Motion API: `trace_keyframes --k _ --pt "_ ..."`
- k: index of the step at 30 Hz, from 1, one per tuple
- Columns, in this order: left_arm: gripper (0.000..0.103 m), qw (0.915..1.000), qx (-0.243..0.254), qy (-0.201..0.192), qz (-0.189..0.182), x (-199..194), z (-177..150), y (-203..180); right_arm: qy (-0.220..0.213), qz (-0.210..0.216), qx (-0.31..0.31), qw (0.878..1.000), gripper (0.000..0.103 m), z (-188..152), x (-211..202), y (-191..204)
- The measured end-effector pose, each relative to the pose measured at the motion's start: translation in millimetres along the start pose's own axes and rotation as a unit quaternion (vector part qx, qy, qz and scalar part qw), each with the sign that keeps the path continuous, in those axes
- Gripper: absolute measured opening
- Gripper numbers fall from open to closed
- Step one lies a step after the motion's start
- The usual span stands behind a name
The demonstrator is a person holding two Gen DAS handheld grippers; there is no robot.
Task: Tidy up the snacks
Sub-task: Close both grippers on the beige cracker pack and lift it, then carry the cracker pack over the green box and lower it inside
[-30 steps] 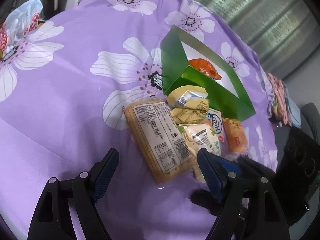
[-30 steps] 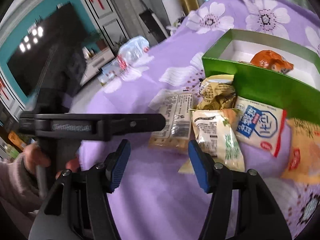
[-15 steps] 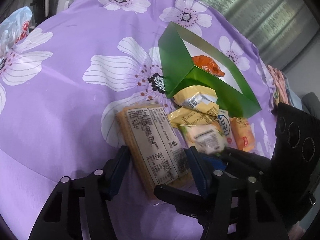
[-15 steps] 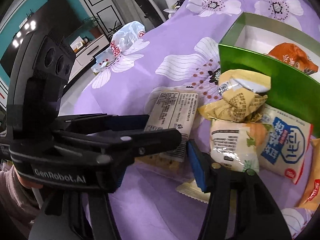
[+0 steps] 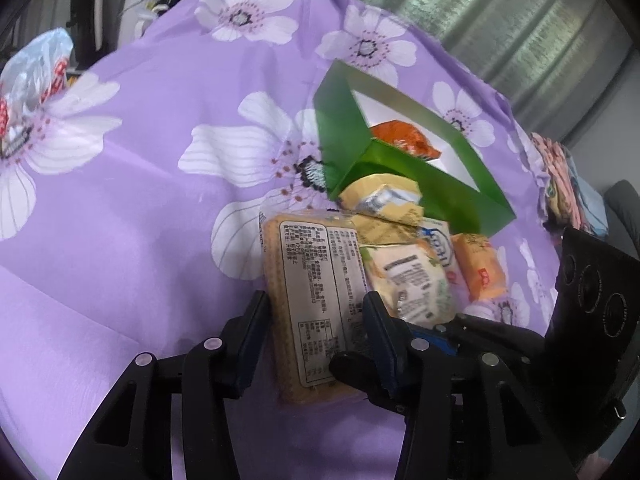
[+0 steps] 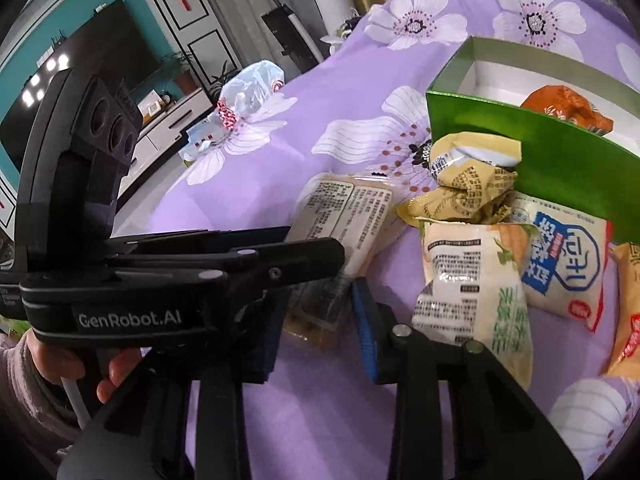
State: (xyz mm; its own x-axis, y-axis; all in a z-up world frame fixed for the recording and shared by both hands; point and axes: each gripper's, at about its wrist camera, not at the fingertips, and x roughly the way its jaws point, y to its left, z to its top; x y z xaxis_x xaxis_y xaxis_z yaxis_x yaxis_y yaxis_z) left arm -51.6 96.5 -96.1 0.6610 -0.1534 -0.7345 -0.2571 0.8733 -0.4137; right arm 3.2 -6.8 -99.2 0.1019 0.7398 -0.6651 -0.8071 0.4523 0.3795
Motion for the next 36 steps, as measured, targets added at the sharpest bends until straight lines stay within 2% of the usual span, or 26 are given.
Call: trace_keyframes --k 19,36 --pt "0.048 0.9947 0.080 -0.064 -0.005 -44.4 22.4 -71.6 -0.101 -0.031 -0.008 0.994 0.033 7.0 -75.2 16.0" --pt "0.048 0.9872 0.143 -0.063 -0.033 -18.6 56.7 -137.2 -0.154 -0.072 0.023 0.985 0.033 13.1 -119.9 -31.2"
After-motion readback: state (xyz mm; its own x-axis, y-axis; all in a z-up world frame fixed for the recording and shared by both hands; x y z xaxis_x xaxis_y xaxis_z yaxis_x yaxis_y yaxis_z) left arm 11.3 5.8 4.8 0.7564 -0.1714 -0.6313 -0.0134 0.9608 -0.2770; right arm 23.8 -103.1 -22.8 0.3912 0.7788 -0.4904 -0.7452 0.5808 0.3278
